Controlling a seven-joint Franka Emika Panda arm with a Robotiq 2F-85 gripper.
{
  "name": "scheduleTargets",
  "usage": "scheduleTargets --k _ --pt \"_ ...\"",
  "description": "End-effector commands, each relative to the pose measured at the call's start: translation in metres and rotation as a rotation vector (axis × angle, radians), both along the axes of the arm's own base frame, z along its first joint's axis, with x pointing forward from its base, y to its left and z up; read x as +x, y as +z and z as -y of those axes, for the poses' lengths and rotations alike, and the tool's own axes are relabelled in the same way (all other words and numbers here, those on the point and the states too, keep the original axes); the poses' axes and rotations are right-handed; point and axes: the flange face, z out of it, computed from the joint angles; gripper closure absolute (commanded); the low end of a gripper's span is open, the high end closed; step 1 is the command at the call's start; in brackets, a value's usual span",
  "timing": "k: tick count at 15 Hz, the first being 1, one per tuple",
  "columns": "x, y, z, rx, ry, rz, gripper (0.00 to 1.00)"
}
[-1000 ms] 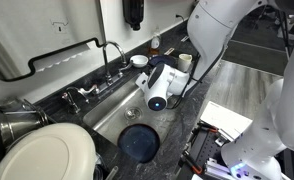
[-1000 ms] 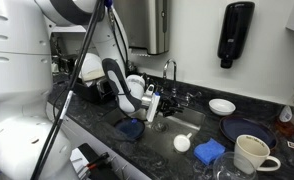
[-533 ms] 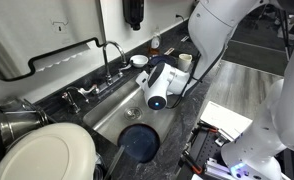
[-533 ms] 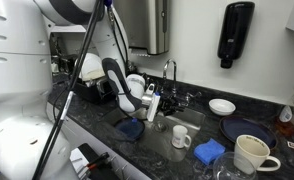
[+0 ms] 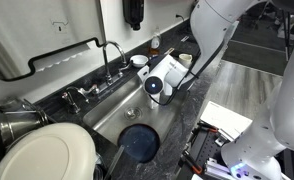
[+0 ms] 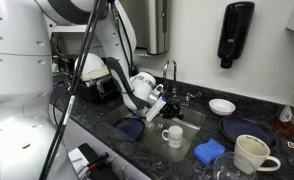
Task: Pour out the water in the mug
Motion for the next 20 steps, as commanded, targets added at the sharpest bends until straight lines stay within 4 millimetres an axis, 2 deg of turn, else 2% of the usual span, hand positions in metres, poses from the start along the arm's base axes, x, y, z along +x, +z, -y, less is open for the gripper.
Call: scheduleTargets --k 1,7,8,9,13,17,20 --pt "0.016 0.01 0.022 0.175 -0.072 -0.055 0.96" --pt "0.026 0.025 0.057 0.459 -0.282 -0.145 0.96" --pt "0.026 0.029 0.06 0.507 -0.317 -0.154 0.57" --pt "0.027 0.032 0.062 0.558 -0.347 -0.161 0.55" --pt "0.039 0.052 0.062 0.776 -0.457 -0.181 0.29" --pt "0.057 0.097 0.063 0.963 -0.516 -0.147 0.02" --pt "0.065 0.134 0.068 1.04 -0.524 -0.082 0.0"
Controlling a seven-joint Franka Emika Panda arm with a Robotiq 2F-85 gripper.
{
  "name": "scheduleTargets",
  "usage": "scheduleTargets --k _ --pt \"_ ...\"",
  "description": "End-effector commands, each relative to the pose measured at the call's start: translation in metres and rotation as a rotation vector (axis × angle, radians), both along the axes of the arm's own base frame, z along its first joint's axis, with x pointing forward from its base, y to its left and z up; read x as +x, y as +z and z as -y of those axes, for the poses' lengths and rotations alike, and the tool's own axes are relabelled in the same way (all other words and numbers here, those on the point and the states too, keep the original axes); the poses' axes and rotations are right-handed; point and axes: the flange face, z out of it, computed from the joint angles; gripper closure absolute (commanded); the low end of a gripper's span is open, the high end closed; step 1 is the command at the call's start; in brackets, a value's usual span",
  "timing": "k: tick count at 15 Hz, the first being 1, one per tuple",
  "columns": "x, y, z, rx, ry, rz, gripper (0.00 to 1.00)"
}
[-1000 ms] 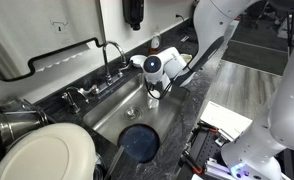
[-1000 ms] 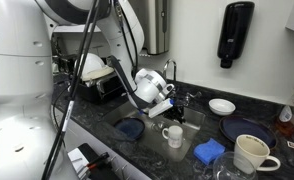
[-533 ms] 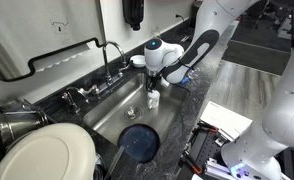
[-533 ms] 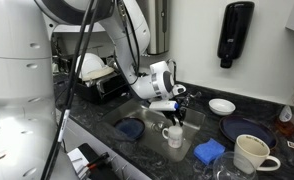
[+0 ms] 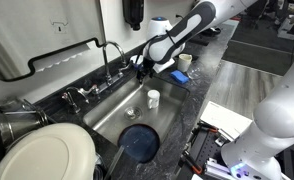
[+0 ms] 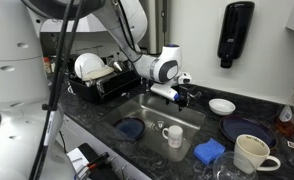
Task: Pour out the water in the mug
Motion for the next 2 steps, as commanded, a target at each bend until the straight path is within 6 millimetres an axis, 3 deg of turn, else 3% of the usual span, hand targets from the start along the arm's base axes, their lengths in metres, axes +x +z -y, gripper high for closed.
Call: scheduleTargets --k 1,2 --pt "0.0014 0.0417 0.0076 0.045 -0.035 0.045 0.0" --pt "0.0006 0.0485 0.0108 0.043 -0.046 0.052 0.0"
